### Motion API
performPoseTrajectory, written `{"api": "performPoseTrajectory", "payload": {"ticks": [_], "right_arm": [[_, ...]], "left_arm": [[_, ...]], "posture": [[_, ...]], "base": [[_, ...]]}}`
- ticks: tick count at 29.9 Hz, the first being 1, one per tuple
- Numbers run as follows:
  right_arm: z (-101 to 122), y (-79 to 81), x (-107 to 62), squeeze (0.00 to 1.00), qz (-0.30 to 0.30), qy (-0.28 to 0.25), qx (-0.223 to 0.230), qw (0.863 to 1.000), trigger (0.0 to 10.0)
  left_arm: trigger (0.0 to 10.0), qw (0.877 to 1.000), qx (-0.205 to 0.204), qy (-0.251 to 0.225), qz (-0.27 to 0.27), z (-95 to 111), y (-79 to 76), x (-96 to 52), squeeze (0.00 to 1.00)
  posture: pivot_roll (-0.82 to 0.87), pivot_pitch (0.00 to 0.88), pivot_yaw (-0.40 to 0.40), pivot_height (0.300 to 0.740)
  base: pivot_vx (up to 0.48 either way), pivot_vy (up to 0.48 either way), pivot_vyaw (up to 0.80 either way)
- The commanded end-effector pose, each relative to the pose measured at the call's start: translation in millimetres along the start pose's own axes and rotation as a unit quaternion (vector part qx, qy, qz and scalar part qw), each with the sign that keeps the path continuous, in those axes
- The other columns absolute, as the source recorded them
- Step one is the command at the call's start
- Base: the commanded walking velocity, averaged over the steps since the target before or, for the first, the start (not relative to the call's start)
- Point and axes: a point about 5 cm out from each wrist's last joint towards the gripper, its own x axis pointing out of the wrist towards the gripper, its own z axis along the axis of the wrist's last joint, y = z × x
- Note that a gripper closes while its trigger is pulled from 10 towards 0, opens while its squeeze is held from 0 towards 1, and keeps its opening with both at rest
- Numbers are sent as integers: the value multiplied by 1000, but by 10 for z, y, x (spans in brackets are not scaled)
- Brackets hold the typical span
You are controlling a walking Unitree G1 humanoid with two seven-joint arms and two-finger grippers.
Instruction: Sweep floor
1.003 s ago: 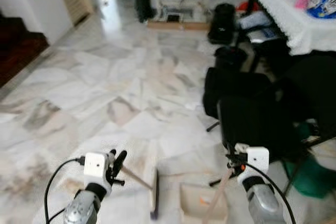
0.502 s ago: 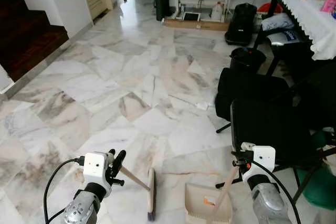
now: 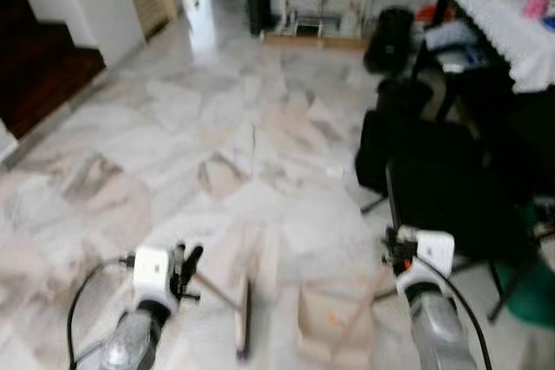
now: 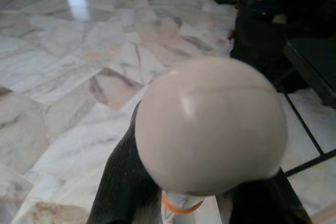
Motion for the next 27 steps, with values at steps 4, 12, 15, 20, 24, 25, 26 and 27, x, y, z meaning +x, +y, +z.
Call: {"api": "performPoseTrajectory", "payload": {"ticks": [4,12,15,20,24,25,26,27], "right_arm": [[162,84,66,0,6,-41,6,999,10000],[183,123,78,0,10,-44,7,999,10000],[186,124,75,0,11,-45,6,999,10000],[188,111,76,0,15,-41,-3,999,10000],[199,92,84,0,16,-42,-7,999,10000],[209,98,95,0,24,-42,-9,999,10000],[215,104,102,0,30,-42,-10,999,10000],[222,127,111,0,49,-40,-21,998,10000]], "left_arm": [[10000,1000,8,-11,0,72,48,35,0],[10000,1000,14,-14,2,103,87,56,0],[10000,1000,14,-14,2,102,89,54,0],[10000,1000,16,-12,2,97,78,63,0],[10000,1000,18,-12,2,93,62,71,0],[10000,1000,18,-12,2,94,58,73,0],[10000,1000,18,-12,2,95,56,74,0],[10000,1000,18,-12,3,91,53,71,0]], "posture": [[-49,0,29,740],[-49,0,33,740],[-50,0,34,740],[-54,0,35,740],[-53,0,32,740],[-52,0,29,740],[-52,0,29,740],[-54,0,28,740]], "base": [[0,458,0],[0,460,0],[0,458,0],[0,460,0],[0,141,0],[0,0,0],[0,0,0],[0,0,0]]}}
